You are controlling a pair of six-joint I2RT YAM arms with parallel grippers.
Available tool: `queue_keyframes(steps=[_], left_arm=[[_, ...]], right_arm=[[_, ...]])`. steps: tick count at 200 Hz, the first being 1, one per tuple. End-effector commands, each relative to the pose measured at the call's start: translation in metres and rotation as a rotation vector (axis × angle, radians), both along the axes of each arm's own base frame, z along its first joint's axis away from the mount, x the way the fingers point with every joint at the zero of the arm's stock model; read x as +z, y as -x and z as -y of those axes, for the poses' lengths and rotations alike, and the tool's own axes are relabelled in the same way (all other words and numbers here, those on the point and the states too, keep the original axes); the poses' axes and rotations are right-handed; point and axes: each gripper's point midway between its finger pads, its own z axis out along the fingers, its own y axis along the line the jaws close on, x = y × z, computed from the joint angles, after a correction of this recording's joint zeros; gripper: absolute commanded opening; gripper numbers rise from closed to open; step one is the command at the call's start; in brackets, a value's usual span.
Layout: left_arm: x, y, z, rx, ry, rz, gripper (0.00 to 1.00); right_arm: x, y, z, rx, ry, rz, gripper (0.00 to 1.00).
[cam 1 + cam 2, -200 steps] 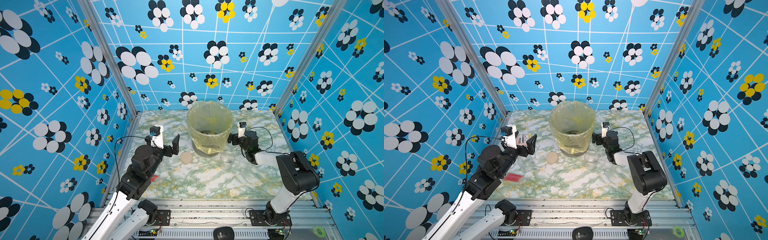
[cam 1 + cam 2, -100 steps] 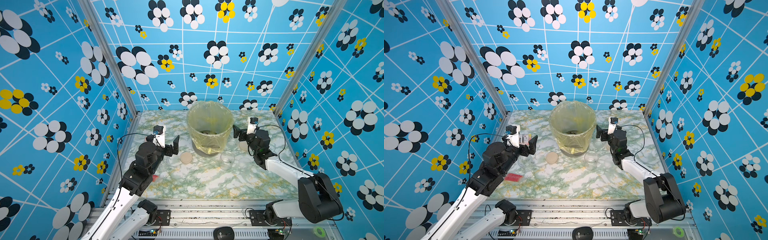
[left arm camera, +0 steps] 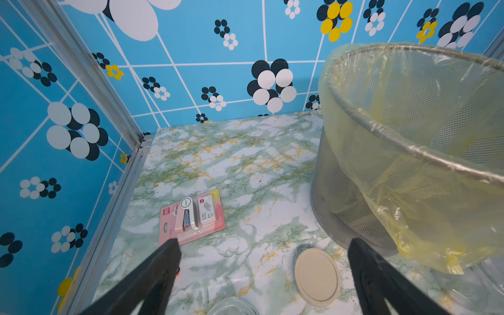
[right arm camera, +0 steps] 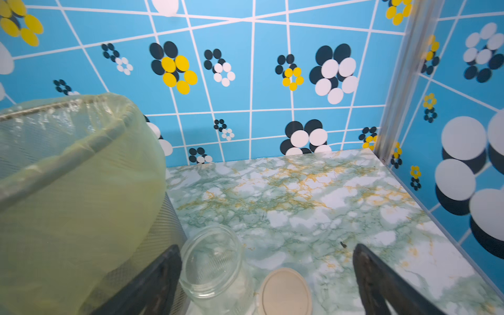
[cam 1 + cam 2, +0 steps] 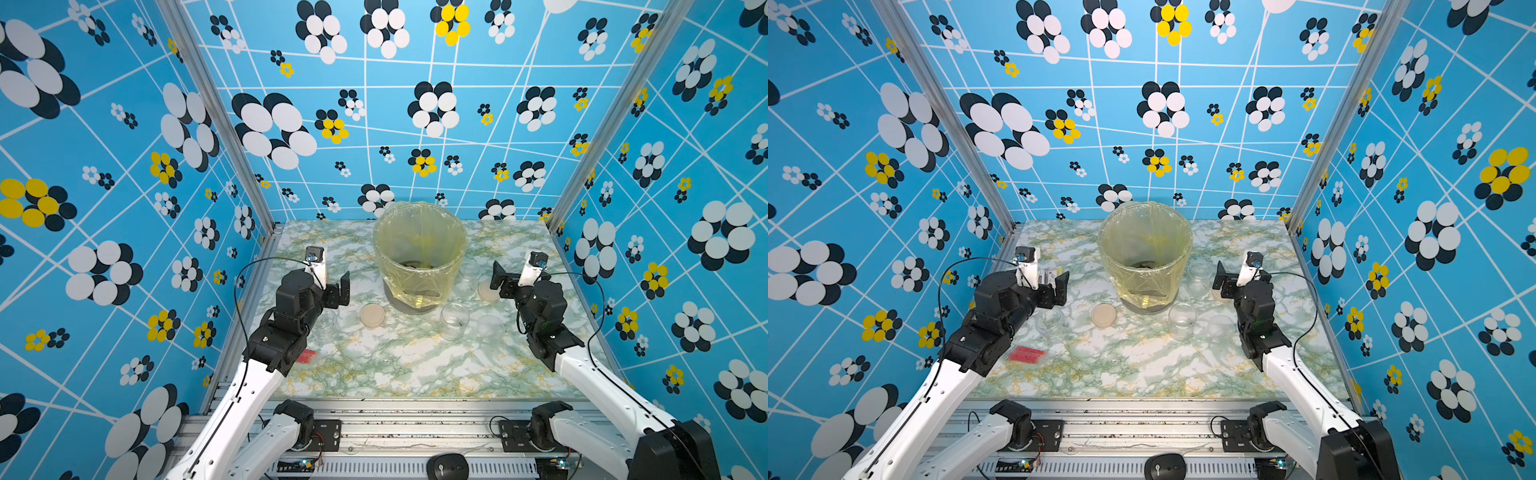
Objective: Empty moldy tea leaves from jars
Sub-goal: Reset both arms
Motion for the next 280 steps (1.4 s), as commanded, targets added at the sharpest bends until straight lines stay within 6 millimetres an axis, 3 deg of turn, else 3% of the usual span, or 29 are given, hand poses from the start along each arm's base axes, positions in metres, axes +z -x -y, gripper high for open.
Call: queue_keyframes(steps=[1, 35, 70, 114, 135, 192, 217, 245, 250, 280], left_arm=[[-0.025, -0.016, -0.009, 0.043, 0.004, -0.056, 0.99], [-0.058, -0.041, -0.016, 0.095, -0.043, -0.088, 0.99], [-0.089, -0.073, -0.026, 0.129, -0.112, -0.11, 0.99], [-0.132, -0.106, -0.038, 0.125, -0.092, -0.111, 0.99], [-0.149, -0.116, -0.042, 0.113, -0.084, -0.131, 0.99], [-0.153, -0.119, -0.064, 0.113, -0.01, -0.156, 0.99], [-0.172, -0.114, -0.058, 0.078, 0.018, -0.216, 0.99], [-0.188, -0.109, -0.054, 0.06, 0.005, -0.17, 0.99], [-0.19, -0.108, -0.054, 0.062, 0.006, -0.162, 0.99], [-0.193, -0.105, -0.054, 0.052, 0.023, -0.135, 0.99]], right_arm=[[-0.031, 0.013, 0.03, -0.15, 0.057, -0.076, 0.99], [-0.068, 0.024, 0.054, -0.264, 0.172, -0.124, 0.99], [-0.093, 0.02, 0.062, -0.307, 0.259, -0.171, 0.99], [-0.102, 0.006, 0.065, -0.327, 0.316, -0.092, 0.99], [-0.108, -0.004, 0.065, -0.317, 0.343, -0.161, 0.99], [-0.107, 0.002, 0.06, -0.257, 0.265, -0.122, 0.99], [-0.108, -0.001, 0.064, -0.228, 0.156, -0.086, 0.99], [-0.116, -0.007, 0.058, -0.19, 0.124, -0.052, 0.99], [-0.118, -0.006, 0.07, -0.221, 0.119, -0.051, 0.99], [-0.128, 0.0, 0.077, -0.236, 0.079, -0.018, 0.99]])
